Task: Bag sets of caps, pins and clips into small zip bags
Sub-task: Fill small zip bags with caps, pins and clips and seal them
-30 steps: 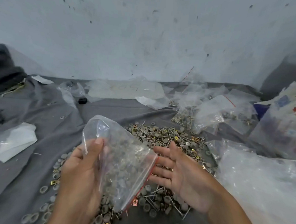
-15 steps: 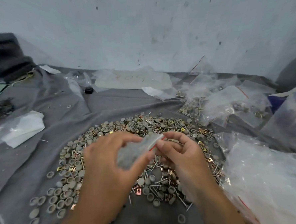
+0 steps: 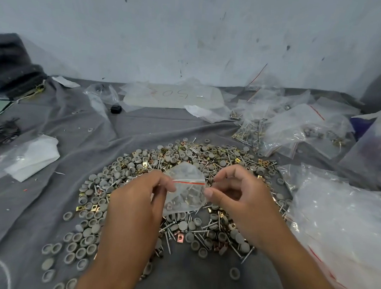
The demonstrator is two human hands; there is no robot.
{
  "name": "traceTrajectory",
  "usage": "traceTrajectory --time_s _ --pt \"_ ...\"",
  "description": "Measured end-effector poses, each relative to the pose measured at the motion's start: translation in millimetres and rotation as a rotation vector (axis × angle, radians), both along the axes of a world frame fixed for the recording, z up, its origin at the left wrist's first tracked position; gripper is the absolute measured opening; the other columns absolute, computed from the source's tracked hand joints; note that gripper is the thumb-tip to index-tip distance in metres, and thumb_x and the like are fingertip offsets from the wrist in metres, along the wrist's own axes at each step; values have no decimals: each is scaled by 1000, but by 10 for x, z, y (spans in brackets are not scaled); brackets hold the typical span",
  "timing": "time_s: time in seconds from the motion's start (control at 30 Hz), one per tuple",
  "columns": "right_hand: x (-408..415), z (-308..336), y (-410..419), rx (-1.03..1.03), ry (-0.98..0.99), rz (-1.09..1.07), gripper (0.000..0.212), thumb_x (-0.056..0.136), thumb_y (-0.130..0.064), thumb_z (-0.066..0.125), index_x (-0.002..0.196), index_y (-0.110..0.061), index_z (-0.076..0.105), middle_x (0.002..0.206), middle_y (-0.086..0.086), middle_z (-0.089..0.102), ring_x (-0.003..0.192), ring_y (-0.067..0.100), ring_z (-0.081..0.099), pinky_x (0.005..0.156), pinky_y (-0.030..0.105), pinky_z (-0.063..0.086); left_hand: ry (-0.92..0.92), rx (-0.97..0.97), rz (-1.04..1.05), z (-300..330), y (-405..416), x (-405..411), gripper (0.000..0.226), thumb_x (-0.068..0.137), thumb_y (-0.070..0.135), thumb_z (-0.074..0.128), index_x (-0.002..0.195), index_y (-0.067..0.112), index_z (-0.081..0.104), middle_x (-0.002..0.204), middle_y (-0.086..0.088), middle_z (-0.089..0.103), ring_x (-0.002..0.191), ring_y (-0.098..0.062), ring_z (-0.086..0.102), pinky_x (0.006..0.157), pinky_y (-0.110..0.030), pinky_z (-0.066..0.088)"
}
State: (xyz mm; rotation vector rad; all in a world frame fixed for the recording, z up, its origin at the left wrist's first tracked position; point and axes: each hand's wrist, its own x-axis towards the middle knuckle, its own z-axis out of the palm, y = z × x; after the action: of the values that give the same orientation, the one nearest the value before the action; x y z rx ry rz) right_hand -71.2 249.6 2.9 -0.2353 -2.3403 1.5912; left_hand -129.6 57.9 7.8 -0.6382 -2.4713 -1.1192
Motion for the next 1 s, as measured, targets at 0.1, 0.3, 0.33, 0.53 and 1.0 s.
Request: traceTrajectory --time_s 0.1,0.3,0.33,0.53,1.0 --pt "57 -82 27 257 -156 120 22 85 -47 76 96 -49 57 95 -31 68 85 -8 64 67 12 49 89 -34 -14 -14 12 -17 29 83 -2 73 87 27 76 95 22 66 83 10 62 81 1 40" --pt "90 -279 -91 752 -294 392 42 79 -58 77 114 -48 56 104 -27 56 103 -5 44 83 30 42 -3 -106 -28 -33 48 -2 32 83 11 77 112 25 74 106 10 72 98 -5 64 90 -21 46" --pt "82 -285 -108 801 -283 398 46 80 -58 76 119 -47 55 108 -25 55 108 1 43 85 31 42 -21 -110 -28 -32 54 6 35 82 14 79 115 25 72 109 10 71 99 -6 64 92 -25 48" --pt "100 -253 -252 902 -217 375 25 91 -45 66 113 -38 58 106 -15 59 104 10 47 84 32 39 -71 -121 -26 -3 81 27 50 77 21 84 124 25 67 119 11 66 107 -10 61 98 -32 48" --pt "120 -317 -578 973 -222 193 27 98 -43 45 116 -24 54 115 -1 56 110 24 53 89 39 39 -62 -139 -28 -44 57 13 51 76 22 83 124 28 65 114 16 63 100 -3 57 91 -11 40"
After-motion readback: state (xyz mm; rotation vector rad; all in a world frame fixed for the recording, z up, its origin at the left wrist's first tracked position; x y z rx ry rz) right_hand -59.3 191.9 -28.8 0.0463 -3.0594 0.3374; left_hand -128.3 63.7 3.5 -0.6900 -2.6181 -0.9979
